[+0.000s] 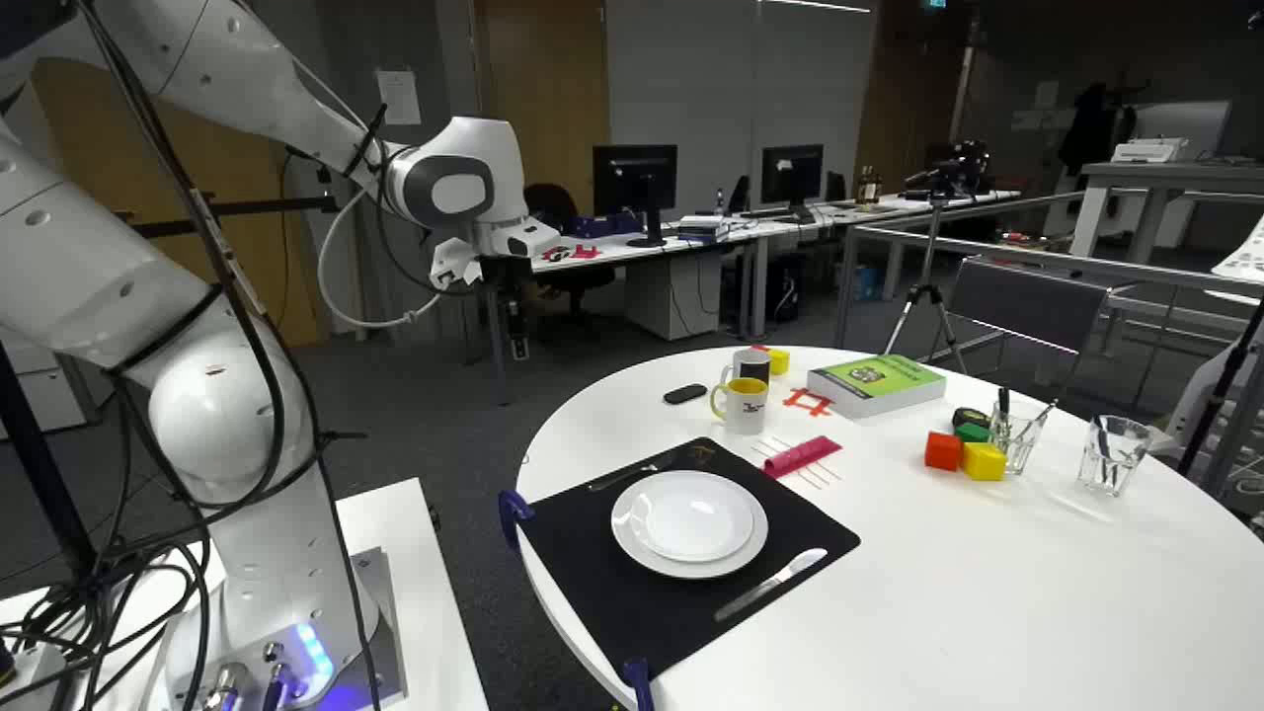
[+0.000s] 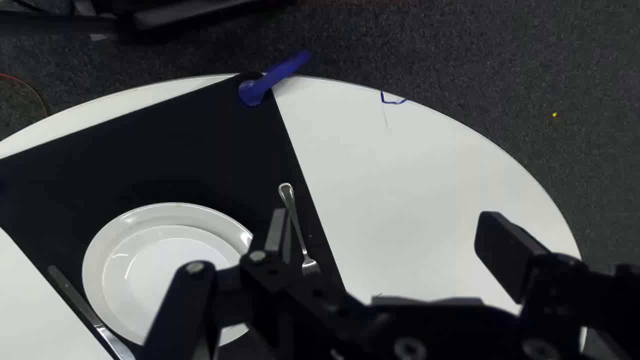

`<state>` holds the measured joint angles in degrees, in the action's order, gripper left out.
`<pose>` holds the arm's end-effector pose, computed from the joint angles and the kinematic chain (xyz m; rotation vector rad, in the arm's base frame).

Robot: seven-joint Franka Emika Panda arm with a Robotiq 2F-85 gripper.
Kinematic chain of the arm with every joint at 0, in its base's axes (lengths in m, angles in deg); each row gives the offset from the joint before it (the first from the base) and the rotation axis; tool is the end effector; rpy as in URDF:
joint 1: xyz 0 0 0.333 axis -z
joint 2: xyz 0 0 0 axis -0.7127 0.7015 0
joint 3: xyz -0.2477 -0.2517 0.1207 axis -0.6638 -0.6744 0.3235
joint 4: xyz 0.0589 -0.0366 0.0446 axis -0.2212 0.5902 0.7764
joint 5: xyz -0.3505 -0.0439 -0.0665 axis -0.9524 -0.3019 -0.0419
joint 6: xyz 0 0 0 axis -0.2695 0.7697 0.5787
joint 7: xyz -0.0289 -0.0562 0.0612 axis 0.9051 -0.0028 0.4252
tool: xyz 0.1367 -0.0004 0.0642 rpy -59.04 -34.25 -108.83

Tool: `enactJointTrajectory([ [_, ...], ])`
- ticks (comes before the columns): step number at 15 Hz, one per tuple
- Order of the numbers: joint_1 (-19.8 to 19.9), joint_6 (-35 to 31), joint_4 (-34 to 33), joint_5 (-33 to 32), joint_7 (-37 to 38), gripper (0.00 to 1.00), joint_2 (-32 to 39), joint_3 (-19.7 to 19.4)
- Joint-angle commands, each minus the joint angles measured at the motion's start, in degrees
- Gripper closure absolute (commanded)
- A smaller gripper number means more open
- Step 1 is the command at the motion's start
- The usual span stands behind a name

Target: Slide the white plates a little upwards on the table, slide the white plates a little to the left on the table

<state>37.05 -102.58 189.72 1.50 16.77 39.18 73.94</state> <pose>0.2799 0.1633 0.4241 -3.0006 0.3667 -0.1304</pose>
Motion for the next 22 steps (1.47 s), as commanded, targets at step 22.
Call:
enactJointTrajectory([
  [22,10.80,-3.75,4.43,-10.04,-3.67,0.00,6.58,-8.85],
])
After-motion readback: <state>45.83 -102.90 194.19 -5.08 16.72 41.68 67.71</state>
